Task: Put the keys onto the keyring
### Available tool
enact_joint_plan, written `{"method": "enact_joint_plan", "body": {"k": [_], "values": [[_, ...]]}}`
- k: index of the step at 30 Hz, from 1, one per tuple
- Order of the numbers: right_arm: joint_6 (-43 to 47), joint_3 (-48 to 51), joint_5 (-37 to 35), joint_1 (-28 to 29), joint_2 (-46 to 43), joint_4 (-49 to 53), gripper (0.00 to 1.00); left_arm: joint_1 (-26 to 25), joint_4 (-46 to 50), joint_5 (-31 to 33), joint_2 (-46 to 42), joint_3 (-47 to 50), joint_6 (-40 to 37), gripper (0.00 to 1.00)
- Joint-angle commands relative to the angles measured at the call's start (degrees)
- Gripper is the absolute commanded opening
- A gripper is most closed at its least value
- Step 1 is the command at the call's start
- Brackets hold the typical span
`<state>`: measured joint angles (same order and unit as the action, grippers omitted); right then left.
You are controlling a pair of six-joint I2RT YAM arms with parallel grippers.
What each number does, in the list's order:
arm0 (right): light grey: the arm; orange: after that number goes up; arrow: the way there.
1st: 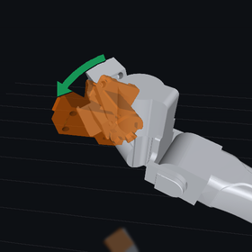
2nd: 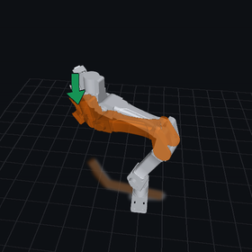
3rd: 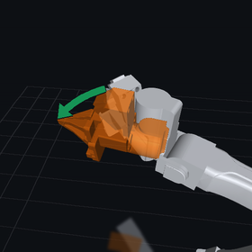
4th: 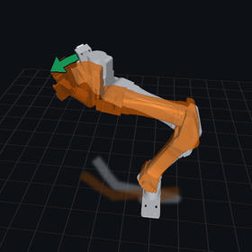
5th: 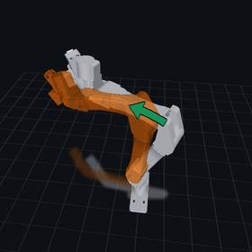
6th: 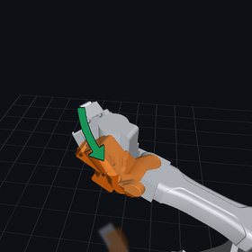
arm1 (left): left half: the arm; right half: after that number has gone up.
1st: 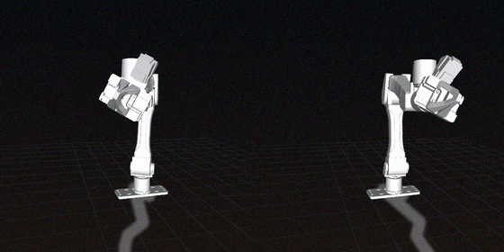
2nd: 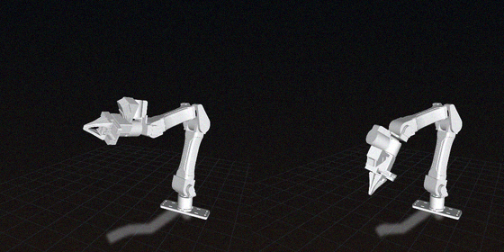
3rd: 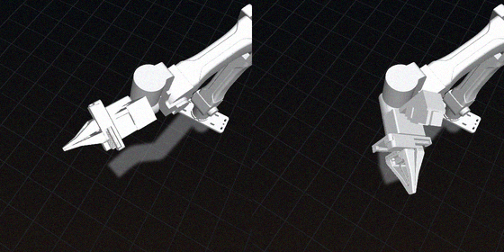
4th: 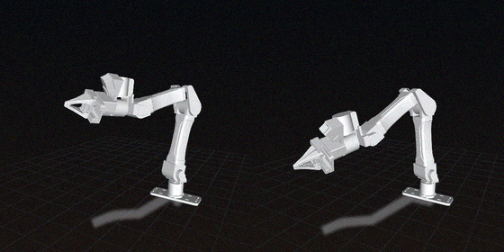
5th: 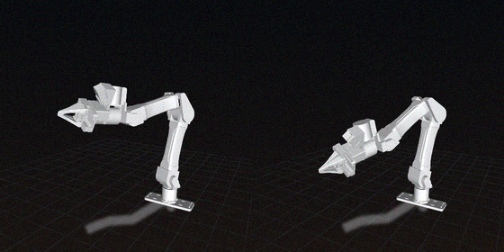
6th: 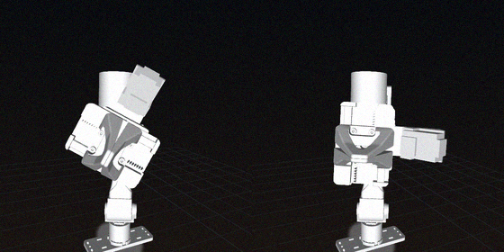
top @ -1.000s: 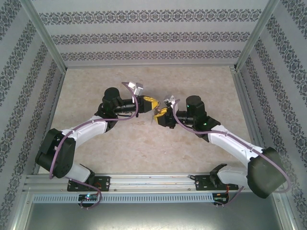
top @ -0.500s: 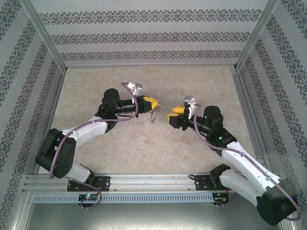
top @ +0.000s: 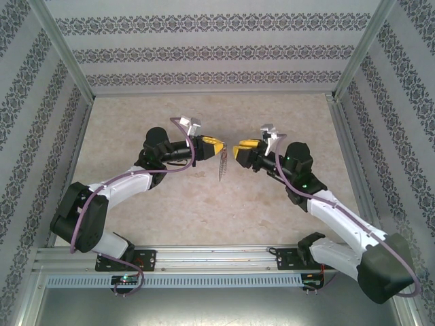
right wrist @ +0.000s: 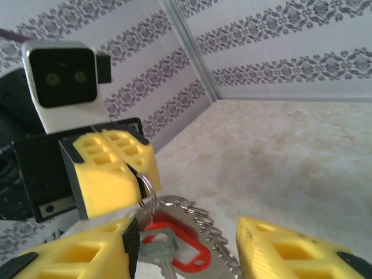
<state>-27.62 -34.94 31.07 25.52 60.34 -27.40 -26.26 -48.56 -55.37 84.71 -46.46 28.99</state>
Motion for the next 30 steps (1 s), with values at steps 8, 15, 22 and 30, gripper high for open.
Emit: {"method": "enact_joint_plan", "body": {"k": [8, 15, 22, 30], "values": [[-7.41, -3.21, 7.71, -0.17, 6.08, -12.44, 0.43, -0.65, -6.72, -0.01, 0.04, -0.12, 2.38, 0.00], [-7.72, -3.72, 9.05, 0.44, 7.40, -13.60, 0.36, -0.73, -6.48, -0.17, 0.46, -0.84, 2.56, 0.00], [-7.94, -4.36, 10.21, 1.07, 8.92, -14.26, 0.32, -0.84, -6.38, -0.17, 0.46, -1.09, 2.57, 0.00], [-7.83, -4.70, 10.77, 1.20, 9.36, -14.43, 0.17, -0.99, -5.72, -0.20, 0.38, -1.40, 2.32, 0.00]]}}
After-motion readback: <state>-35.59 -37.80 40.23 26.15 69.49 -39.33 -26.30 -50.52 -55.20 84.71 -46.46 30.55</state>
